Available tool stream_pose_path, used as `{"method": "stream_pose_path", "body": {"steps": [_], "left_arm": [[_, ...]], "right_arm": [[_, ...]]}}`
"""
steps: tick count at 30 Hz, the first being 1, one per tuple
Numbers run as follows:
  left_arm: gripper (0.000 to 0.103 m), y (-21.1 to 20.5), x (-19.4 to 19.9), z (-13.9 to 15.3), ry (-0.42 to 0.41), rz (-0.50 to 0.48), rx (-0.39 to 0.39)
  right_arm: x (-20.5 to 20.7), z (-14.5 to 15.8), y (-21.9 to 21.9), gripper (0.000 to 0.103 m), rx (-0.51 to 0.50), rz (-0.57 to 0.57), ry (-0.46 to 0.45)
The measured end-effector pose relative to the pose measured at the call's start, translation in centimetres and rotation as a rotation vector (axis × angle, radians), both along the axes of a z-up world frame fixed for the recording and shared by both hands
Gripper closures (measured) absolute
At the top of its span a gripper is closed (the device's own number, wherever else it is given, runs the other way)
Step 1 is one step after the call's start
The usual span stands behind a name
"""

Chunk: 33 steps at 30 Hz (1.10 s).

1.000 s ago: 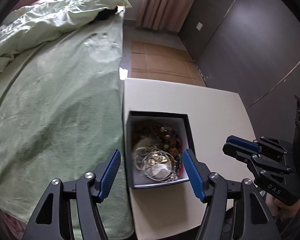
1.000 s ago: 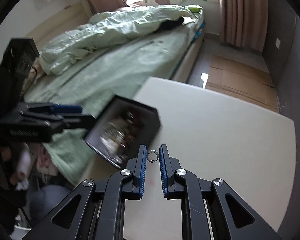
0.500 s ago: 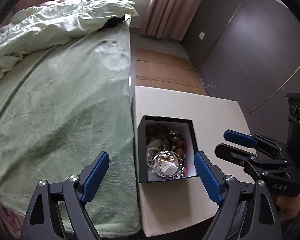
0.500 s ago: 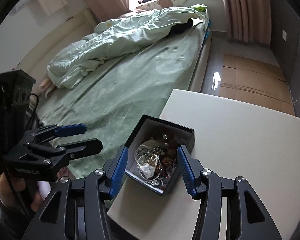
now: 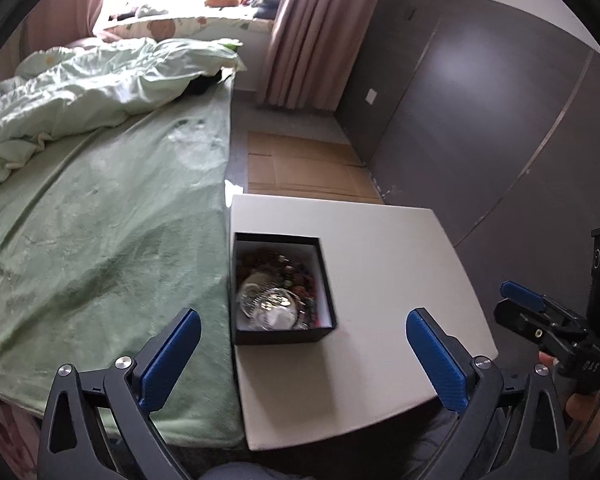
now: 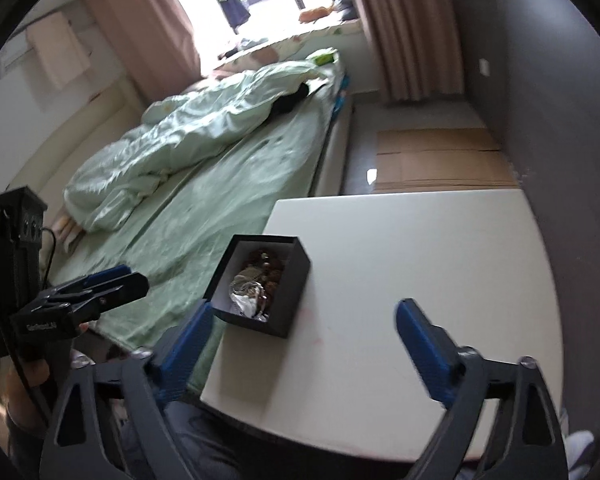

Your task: Organize jewelry

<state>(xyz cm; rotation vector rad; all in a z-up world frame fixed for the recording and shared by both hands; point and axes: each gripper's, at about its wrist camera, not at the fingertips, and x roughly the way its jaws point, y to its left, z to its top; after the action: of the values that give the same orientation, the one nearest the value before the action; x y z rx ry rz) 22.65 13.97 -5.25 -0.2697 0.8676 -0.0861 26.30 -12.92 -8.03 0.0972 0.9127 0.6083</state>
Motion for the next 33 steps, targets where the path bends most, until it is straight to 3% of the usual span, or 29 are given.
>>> {"method": "stream_pose_path", "body": {"steps": [10, 19, 33], "left_arm": [[0.000, -3.7, -5.9, 3.5, -0.152, -0.006, 0.036], [0.000, -5.4, -10.9, 5.3, -0.239, 0.016, 0.045], [0.000, -8.3, -16.6, 5.6, -0.289, 0.037, 0.062]], "right_arm": [[-6.1, 3.3, -5.7, 0.004, 0.026, -0.139, -0.091], [-11.1, 5.2, -7.7, 0.004, -0.013, -0.177, -0.144], [-17.7, 6.6, -10.2, 0.000, -0.004, -0.209, -0.198]]}}
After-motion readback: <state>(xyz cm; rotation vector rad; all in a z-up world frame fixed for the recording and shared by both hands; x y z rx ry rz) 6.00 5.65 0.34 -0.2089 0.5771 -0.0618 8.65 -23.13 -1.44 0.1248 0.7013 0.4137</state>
